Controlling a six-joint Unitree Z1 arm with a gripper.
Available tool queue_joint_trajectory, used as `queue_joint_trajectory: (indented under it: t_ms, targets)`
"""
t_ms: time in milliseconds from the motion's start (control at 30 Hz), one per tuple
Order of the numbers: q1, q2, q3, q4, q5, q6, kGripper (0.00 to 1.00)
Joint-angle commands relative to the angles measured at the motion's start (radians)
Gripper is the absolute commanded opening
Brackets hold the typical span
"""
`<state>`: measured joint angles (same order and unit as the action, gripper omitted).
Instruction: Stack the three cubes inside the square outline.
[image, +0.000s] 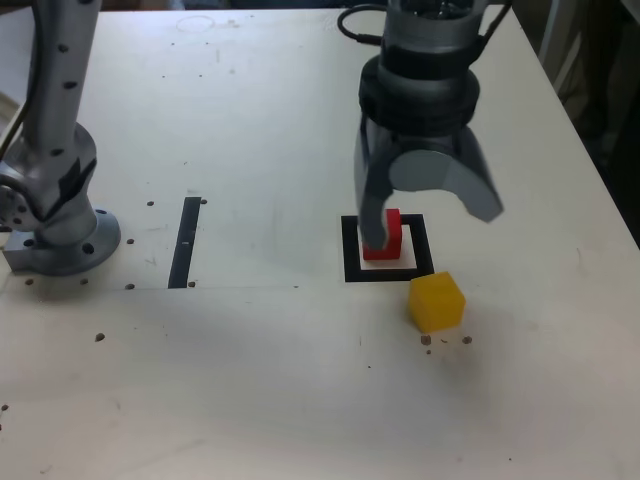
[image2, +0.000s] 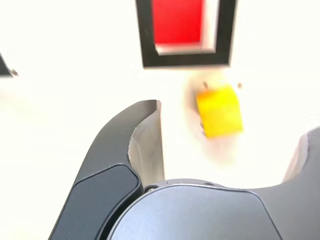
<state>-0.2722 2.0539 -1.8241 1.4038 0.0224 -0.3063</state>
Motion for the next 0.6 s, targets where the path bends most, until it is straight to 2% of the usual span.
queue_joint_trajectory:
  t_ms: [0,233,567]
  targets:
    - [-0.011,0.029,-0.019,0.005,-0.002,-0.017,1.00]
    - [-0.012,0.115,-0.068,0.016,-0.025,-0.052,0.99]
    - [0.004,0.171,-0.080,0.010,-0.038,-0.015,0.98]
